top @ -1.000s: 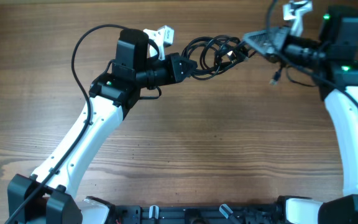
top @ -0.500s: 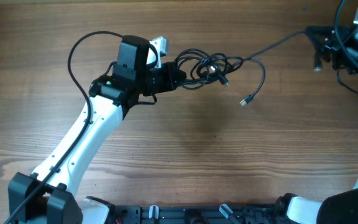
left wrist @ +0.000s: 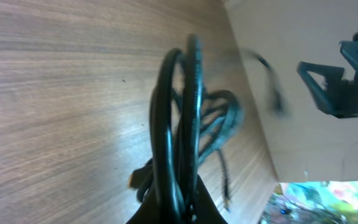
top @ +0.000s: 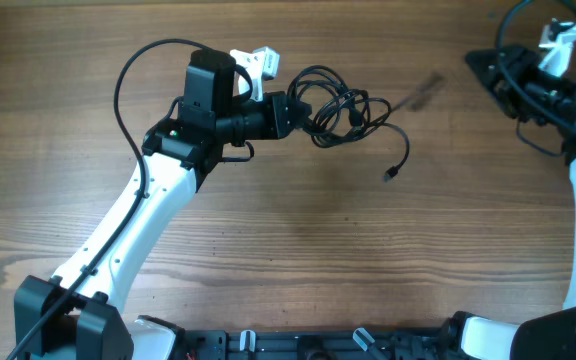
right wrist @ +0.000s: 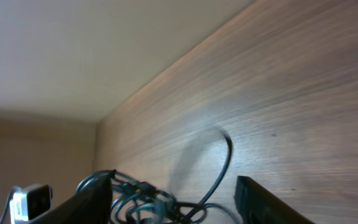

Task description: Untangle cables

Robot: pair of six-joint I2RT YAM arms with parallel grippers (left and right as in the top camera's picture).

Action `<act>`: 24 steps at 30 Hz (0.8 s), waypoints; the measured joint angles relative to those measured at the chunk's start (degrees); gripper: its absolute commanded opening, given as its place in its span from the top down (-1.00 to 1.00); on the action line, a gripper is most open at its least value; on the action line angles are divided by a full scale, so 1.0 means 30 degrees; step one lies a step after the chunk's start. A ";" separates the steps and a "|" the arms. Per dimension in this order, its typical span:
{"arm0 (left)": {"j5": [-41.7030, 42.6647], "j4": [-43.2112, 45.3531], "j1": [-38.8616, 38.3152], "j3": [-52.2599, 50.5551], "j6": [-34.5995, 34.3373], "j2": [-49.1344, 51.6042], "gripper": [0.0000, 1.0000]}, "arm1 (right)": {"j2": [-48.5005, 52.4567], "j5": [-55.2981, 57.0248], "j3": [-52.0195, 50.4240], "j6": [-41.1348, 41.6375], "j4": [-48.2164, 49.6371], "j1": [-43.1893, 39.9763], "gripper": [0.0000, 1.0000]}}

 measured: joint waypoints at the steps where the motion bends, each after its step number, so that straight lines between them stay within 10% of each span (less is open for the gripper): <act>1: 0.0160 0.0000 0.0007 -0.0015 -0.0080 0.0000 0.92 | -0.0015 -0.0102 0.0007 -0.0226 0.0029 0.0262 -0.36; 24: 0.1049 0.1064 -0.0066 -0.0044 -0.1064 0.0015 0.92 | 0.1282 -0.0029 0.0044 -0.0546 0.0153 0.8524 -0.14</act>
